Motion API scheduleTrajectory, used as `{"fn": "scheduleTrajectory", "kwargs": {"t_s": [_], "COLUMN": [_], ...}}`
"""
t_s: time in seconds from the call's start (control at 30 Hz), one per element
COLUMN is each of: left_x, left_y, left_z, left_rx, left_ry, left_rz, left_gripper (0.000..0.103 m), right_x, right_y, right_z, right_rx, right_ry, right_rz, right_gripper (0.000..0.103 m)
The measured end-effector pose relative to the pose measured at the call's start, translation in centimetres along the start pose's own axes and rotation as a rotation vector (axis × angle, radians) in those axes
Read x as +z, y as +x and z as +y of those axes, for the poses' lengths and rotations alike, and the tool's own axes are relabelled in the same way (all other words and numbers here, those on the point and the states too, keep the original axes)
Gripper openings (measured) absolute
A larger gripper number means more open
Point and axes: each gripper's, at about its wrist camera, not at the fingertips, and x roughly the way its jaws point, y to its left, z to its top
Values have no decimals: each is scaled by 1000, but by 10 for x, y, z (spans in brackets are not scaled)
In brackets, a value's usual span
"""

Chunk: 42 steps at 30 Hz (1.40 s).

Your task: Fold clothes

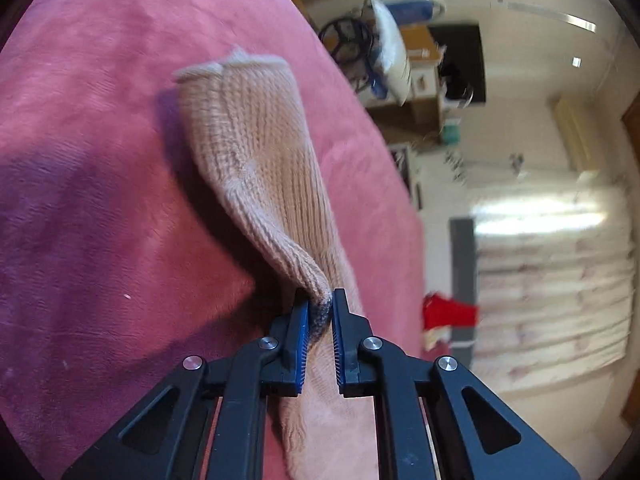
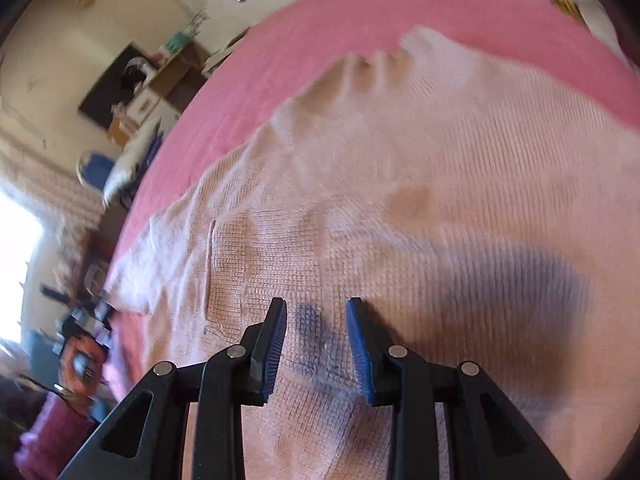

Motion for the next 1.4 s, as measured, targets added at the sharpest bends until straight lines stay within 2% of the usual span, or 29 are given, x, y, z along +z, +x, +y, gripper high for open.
{"fn": "scheduleTrajectory", "kwargs": {"t_s": [0.1, 0.2, 0.33, 0.4, 0.47, 0.53, 0.67, 0.73, 0.8, 0.9, 0.97, 1.03, 1.13, 1.17, 1.2, 1.23, 1.3, 1.37, 1.4], "left_x": [-2, -1, -4, -7, -14, -31, -99, -161, -234, -340, -408, -469, -540, -558, -569, -570, -562, -539, -525], "left_y": [0, -1, -14, -22, -26, -29, -29, -27, -24, -15, 3, 25, 47, 48, 42, 34, 11, -10, -16], "left_z": [-3, 0, 0, -14, -47, -90, -178, -222, -247, -252, -238, -209, -163, -150, -138, -134, -129, -122, -119], "left_rx": [33, 62, 50, 22, -7, -73, -212, -292, -361, -417, -392, -312, -107, -54, -42, -64, -118, -142, -142], "left_ry": [19, -11, -5, 61, 198, 340, 622, 797, 938, 1070, 1131, 1204, 1446, 1530, 1601, 1642, 1724, 1801, 1822], "left_rz": [8, 0, -22, -40, -40, -15, 91, 181, 295, 461, 563, 654, 748, 768, 776, 758, 680, 585, 562], "left_gripper": [8, 7, 6, 6, 6, 6, 6, 6, 6, 6, 6, 6, 7, 7, 7, 9, 12, 12, 12], "right_x": [-2, -2, -2, -3, -4, -5, -9, -11, -13, -16, -18, -23, -32, -35, -36, -38, -38, -37, -35], "right_y": [-7, -9, -16, -18, -20, -25, -47, -60, -75, -105, -123, -138, -156, -160, -165, -169, -174, -176, -174], "right_z": [-6, -5, -8, -12, -16, -21, -40, -50, -61, -90, -112, -137, -169, -177, -184, -189, -190, -186, -180], "right_rx": [19, 10, 13, 23, 36, 46, 77, 95, 105, 111, 100, 89, 66, 55, 44, 32, 18, 10, 12], "right_ry": [27, 14, 41, 58, 78, 100, 149, 178, 206, 257, 286, 329, 388, 399, 399, 392, 364, 329, 309], "right_rz": [-3, 5, -2, -5, -8, -12, -39, -60, -84, -132, -158, -175, -178, -175, -175, -175, -181, -187, -184], "right_gripper": [31, 31, 31, 32, 32, 32, 32, 32, 32, 32, 32, 32, 32, 32, 32, 32, 32, 32, 32]}}
